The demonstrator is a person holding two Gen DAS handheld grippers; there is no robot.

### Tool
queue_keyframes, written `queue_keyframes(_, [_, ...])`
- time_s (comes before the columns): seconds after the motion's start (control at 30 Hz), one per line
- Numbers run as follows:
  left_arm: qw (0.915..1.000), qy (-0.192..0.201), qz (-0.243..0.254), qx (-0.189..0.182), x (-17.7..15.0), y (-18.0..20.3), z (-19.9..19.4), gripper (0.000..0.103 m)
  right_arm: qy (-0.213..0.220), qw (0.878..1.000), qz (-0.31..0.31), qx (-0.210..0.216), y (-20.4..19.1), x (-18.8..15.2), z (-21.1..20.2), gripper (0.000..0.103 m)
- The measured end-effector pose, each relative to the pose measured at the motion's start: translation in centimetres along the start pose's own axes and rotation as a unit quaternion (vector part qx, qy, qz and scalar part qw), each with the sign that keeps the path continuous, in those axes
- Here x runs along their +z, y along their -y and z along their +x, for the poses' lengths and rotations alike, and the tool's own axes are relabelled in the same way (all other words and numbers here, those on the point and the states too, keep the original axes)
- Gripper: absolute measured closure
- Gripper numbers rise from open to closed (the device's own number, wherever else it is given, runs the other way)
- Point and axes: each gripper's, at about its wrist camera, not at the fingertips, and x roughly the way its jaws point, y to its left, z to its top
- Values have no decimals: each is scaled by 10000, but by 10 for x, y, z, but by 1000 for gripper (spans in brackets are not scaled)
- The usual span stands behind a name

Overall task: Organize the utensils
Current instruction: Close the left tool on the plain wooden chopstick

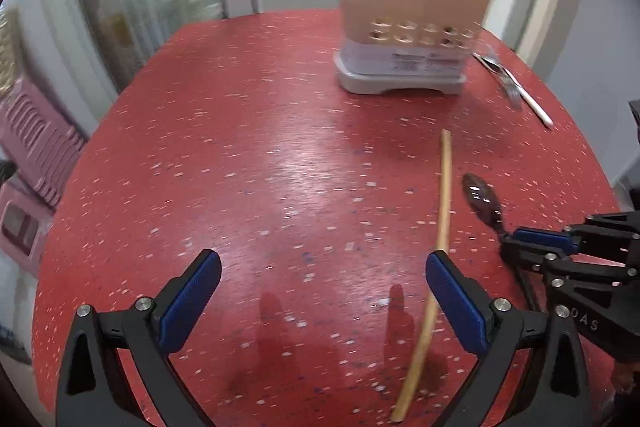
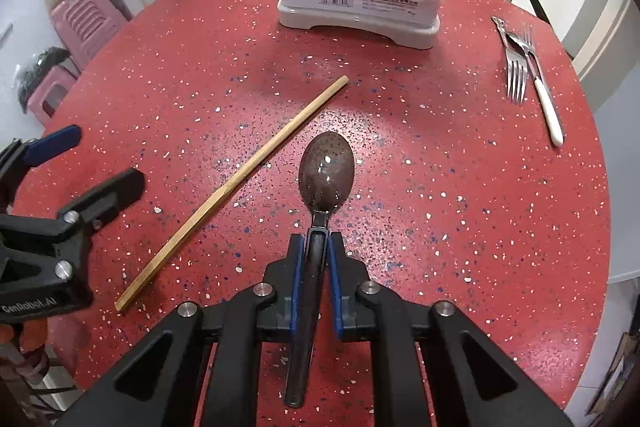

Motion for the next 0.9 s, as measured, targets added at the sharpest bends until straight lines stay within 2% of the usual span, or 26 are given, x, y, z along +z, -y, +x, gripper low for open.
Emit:
queue_keyframes(0.1, [9995,-187,242,-103,6,12,8,0,24,9998,112,185,7,-4,-1,91])
queue_keyframes(0.17, [9988,-290,311,-226,10,17,14,6,27,9996,156,235,12,-5,-2,91])
queue_keyframes(0.27, [9971,-450,476,-380,16,27,22,8,35,9995,204,246,16,-7,-3,91])
queue_keyframes(0.57, [9917,-657,1042,-363,30,58,37,8,107,9991,334,234,32,-9,-12,91])
queue_keyframes(0.63, [9906,-725,1106,-349,32,62,40,8,137,9989,373,237,37,-10,-16,91])
queue_keyframes(0.67, [9901,-761,1121,-356,34,65,43,11,150,9989,386,237,38,-12,-19,91])
queue_keyframes(0.9, [9852,-1086,1173,-620,47,75,51,18,232,9982,466,308,46,-13,-29,91])
